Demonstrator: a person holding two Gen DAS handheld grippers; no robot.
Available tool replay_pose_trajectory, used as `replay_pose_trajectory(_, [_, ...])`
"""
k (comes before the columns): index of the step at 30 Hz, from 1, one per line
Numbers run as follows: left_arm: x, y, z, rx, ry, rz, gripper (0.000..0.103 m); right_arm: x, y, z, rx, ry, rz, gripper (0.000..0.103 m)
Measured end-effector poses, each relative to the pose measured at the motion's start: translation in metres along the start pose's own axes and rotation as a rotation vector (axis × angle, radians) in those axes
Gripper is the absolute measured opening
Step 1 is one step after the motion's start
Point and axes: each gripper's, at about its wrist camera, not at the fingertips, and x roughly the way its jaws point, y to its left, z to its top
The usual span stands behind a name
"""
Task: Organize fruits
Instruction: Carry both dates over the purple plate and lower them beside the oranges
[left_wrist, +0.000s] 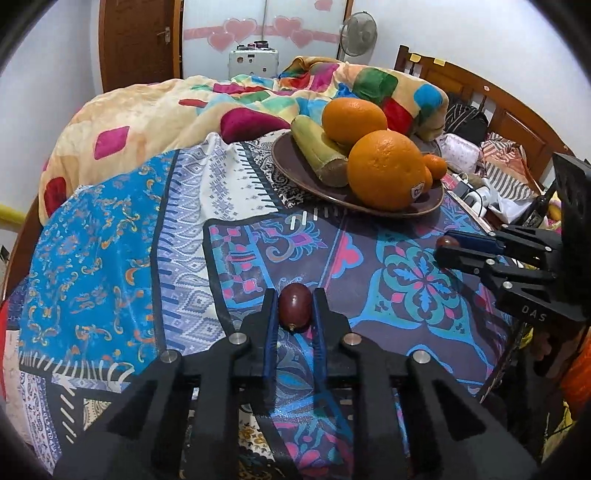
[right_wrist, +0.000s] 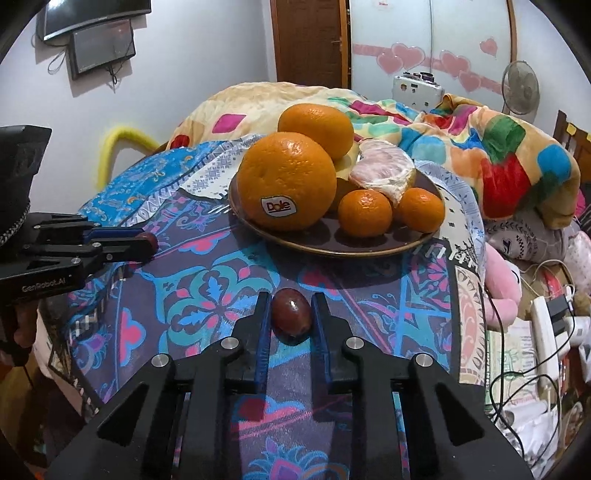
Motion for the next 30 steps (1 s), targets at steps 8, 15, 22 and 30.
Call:
replay_pose_trajectory(8, [-0.014, -0.007, 0.013, 0.002, -0.051, 0.0, 0.017, -0.017, -0.01, 0.009, 0.02, -0.056, -0.017, 0.02])
replay_pose_trajectory(15, [-0.025, -0.019, 0.037, 0.028, -0.113, -0.002, 0.017, -0.034, -0.02, 0.025, 0.027, -0.116, -0.044, 0.02])
replay_pose_trajectory(22, [-0.02, -0.028, 0.065, 0.044, -0.151, -0.014, 0.017, -0.034, -0.027, 0.042, 0.017, -0.152, -0.058, 0.02])
replay_pose_trajectory(30, [0.001, -0.031, 0.082, 0.055, -0.146, -0.018, 0.017, -0.014, -0.031, 0.058, -0.01, -0.155, -0.067, 0.02])
